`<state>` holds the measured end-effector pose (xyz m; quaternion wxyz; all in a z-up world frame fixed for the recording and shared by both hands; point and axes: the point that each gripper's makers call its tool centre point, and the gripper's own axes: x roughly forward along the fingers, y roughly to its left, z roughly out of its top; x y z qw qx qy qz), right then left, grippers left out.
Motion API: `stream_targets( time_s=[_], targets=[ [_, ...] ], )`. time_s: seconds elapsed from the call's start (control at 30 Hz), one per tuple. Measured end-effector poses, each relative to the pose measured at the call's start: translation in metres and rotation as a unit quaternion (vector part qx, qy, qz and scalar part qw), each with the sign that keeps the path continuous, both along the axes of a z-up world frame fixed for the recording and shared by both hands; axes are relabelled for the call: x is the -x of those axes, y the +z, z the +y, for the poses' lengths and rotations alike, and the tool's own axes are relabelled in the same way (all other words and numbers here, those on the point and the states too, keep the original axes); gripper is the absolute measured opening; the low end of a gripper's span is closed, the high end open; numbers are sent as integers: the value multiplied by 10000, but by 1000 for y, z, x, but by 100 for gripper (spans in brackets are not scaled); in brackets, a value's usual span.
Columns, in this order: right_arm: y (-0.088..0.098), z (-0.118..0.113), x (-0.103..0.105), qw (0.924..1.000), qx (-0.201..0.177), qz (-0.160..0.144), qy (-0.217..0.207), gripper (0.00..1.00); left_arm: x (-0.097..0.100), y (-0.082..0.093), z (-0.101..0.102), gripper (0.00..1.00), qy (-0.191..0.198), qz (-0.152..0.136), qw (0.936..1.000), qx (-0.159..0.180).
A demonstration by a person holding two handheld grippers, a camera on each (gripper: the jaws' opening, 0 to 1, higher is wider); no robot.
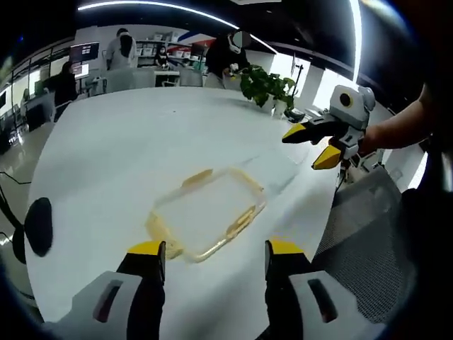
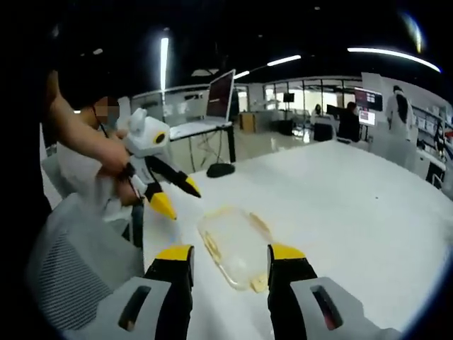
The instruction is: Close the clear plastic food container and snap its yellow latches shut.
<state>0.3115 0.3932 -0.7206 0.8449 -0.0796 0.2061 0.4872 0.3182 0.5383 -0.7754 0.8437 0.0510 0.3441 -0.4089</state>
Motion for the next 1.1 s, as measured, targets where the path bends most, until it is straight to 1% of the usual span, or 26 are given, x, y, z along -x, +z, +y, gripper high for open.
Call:
stream_targets(
  time_s=[0.13, 0.2, 0.33, 0.4, 0.47, 0.7, 0.77, 0.87, 0.97, 1.03, 1.1],
  targets=[
    [-1, -1, -4, 10000, 36, -8, -19, 39, -1, -3, 1, 56, -101, 5, 9999, -84],
    [-2, -1, -4, 10000, 48, -7, -20, 39, 1, -5, 2, 55, -133, 101, 9998, -110],
    [-5, -1, -7, 9999, 139, -37, 35, 38, -2, -7, 5, 54, -204, 69, 9996, -196],
    [-8, -2, -8, 9995, 280, -106, 113, 38, -3, -9, 7, 53, -282, 56, 9992, -281],
    [-9, -2, -9, 9994, 306, -119, 141, 38, -4, -12, 9, 53, -367, 54, 9985, -391],
    [-11, -2, -13, 9992, 353, -122, 167, 38, -9, -13, 13, 52, -444, 18, 9976, -527],
    [-12, -2, -14, 9988, 418, -163, 204, 38, -11, -13, 14, 53, -453, -8, 9975, -552],
    [-17, -2, -16, 9978, 564, -188, 300, 38, -15, -14, 16, 53, -551, -43, 9964, -636],
    [-18, -1, -18, 9974, 603, -179, 356, 38, -17, -15, 18, 53, -612, -46, 9955, -718],
    [-18, 0, -19, 9971, 633, -172, 379, 38, -19, -16, 21, 53, -707, -106, 9940, -823],
    [-19, 1, -19, 9967, 681, -172, 398, 38, -20, -16, 21, 52, -740, -91, 9937, -833]
  ],
)
